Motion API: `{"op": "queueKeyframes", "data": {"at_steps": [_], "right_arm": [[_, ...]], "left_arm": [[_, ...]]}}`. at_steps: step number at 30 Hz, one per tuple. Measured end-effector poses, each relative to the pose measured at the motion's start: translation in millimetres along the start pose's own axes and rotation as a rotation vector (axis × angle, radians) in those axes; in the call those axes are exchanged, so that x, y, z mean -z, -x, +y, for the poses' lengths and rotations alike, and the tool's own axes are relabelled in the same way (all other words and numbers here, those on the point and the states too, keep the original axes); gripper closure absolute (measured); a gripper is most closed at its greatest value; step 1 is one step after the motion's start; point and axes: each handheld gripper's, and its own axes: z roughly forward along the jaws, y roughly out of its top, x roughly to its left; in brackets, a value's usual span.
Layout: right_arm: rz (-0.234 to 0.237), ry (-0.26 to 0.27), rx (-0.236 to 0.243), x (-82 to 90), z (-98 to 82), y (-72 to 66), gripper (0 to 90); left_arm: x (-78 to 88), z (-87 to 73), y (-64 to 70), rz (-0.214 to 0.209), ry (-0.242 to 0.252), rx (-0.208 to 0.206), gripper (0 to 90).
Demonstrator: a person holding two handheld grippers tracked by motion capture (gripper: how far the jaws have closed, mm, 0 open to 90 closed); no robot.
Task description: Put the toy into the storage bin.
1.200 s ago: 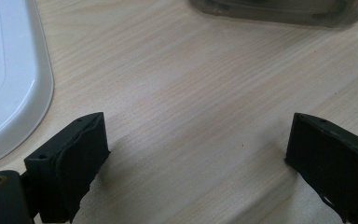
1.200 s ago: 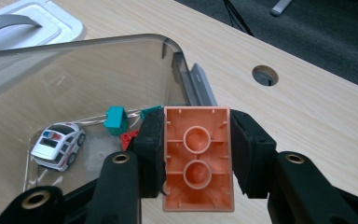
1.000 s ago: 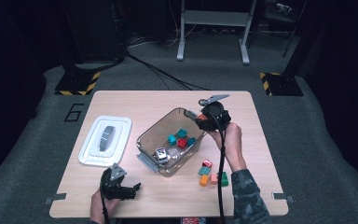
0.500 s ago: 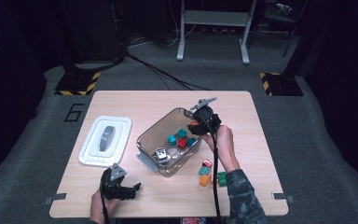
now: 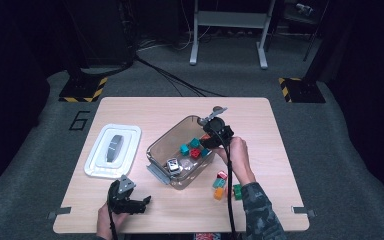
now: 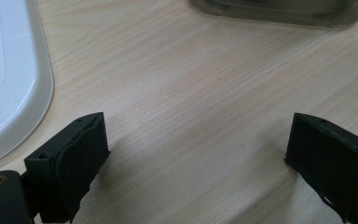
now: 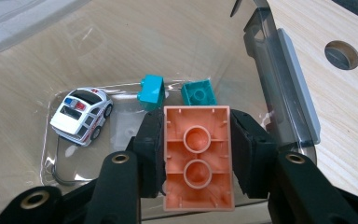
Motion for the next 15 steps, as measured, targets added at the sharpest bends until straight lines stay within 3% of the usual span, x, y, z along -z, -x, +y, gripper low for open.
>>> {"op": "queueKeyframes", "data": {"at_steps": [7, 9, 12, 15], "right_arm": [[0.009, -0.022, 0.01, -4.3, -1.1, -3.3, 57.9], [0.006, -0.026, -0.006, -4.6, -1.4, -4.2, 56.7], [0.004, -0.033, 0.012, -4.1, -2.0, -2.2, 47.7], [-0.001, -0.008, -0.006, 1.0, -3.9, -1.5, 37.8]], "left_arm": [[0.0, 0.0, 0.0, 0.0, 0.0, 0.0, 5.3], [0.0, 0.0, -0.1, 0.0, 0.0, 0.0, 5.3], [0.0, 0.0, -0.1, 0.0, 0.0, 0.0, 5.3], [0.0, 0.0, 0.0, 0.0, 0.0, 0.001, 5.3]]}}
